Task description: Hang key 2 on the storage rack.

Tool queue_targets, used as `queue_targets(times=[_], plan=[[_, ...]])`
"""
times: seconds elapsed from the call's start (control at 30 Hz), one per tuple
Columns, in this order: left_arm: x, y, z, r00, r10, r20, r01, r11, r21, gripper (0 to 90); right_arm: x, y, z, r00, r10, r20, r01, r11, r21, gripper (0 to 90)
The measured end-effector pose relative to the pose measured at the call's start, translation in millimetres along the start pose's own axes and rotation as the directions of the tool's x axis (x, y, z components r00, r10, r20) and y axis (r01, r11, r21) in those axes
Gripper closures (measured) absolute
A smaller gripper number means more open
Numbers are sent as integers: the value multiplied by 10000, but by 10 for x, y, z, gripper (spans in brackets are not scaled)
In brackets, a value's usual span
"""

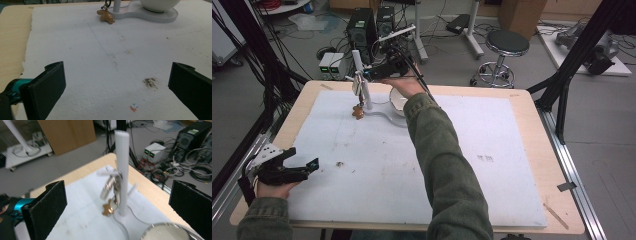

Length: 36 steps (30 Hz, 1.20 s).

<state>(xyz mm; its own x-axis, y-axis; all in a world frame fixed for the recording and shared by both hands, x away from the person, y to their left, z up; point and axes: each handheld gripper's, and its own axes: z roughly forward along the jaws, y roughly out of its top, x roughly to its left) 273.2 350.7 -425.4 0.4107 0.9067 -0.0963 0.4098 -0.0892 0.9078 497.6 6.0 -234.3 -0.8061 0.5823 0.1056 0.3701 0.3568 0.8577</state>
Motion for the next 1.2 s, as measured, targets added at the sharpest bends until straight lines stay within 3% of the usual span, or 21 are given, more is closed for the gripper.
queue_targets(times=[0.27, 0.6, 0.67, 1.07, 1.2], plan=[[-4, 3, -3, 10000, 12, -1, -12, 10000, -21, 17, -20, -171, -151, 9993, -166, 343, 161, 9998, 141, 4], [-5, 4, -3, 10000, 4, 1, -4, 10000, -29, 17, 54, -316, -276, 9989, -296, 373, 294, 9996, 61, 4], [-6, 5, -2, 10000, -7, 4, 7, 10000, -26, 17, 64, -346, -308, 9974, -449, 562, 443, 9990, 113, 4], [-16, 5, 6, 10000, 34, 24, -34, 10000, 15, 17, 57, -616, -533, 9970, -361, 680, 357, 9993, 79, 4], [-12, 7, -2, 10000, 51, 22, -51, 10000, 35, 17, 21, -722, -593, 9950, -331, 944, 304, 9991, 302, 4]])
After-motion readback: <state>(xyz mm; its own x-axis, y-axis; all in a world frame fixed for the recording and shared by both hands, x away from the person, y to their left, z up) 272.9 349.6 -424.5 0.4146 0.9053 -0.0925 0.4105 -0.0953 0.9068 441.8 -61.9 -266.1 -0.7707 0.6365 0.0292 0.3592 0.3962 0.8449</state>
